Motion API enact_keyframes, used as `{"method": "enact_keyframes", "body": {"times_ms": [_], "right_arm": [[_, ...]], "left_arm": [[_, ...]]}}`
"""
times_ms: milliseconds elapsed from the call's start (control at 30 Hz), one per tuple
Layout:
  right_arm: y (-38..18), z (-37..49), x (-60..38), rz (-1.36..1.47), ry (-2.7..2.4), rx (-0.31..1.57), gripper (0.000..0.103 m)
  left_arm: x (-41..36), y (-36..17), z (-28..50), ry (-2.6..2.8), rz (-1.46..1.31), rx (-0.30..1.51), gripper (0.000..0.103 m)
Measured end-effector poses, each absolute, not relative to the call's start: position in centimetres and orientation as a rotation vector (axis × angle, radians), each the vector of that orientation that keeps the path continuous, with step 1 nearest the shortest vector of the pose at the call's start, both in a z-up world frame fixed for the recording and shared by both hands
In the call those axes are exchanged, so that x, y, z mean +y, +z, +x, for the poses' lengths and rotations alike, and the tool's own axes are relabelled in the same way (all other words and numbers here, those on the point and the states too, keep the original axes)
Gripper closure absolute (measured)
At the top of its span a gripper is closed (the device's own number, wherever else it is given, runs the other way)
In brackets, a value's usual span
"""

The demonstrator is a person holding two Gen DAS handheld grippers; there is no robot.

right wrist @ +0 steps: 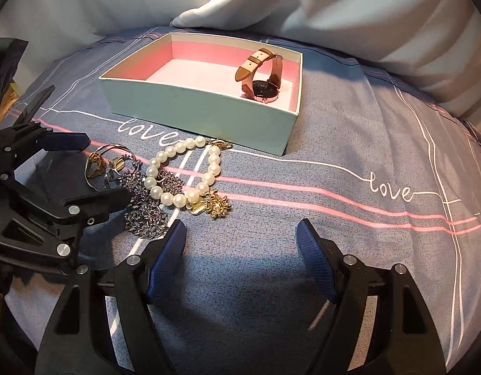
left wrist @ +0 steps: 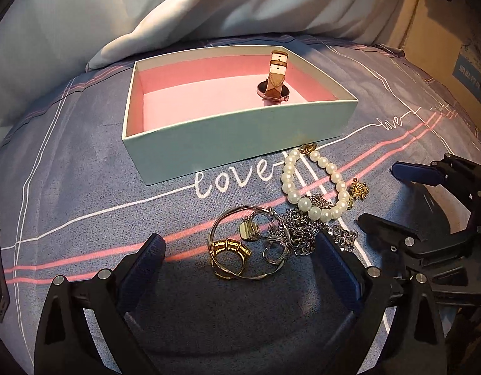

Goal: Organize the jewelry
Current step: 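Lower the left gripper onto the thin silver hoop bracelet and grasp it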

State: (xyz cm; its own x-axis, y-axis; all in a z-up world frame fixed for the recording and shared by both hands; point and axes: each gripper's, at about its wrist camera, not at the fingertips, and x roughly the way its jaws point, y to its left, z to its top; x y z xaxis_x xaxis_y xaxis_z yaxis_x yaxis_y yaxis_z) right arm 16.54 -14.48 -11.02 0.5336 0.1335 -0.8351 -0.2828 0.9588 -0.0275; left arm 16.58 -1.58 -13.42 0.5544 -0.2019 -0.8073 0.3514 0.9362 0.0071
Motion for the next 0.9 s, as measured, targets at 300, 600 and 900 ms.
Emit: {"method": "enact_keyframes", "body": {"times_ms": [300,600,900], "right_arm": [[-11.1,16.7,-14.2,-0.176,0.256,0.979,0.029],[-11.4,17.4,-13.5,-0.174,0.293,0.971,0.029],[-11.1,17.5,-14.7,-0.113,0.312,0.968,0.043]], "left_arm": [[-1.9,-13.3,16.5,-0.313,0.214,0.903,0.036],[-1.4,-12.7,17.0,-0.338,0.148,0.904,0.052],[-0.9,-11.6,16.5,-0.374,0.076,0.88,0.052]]}}
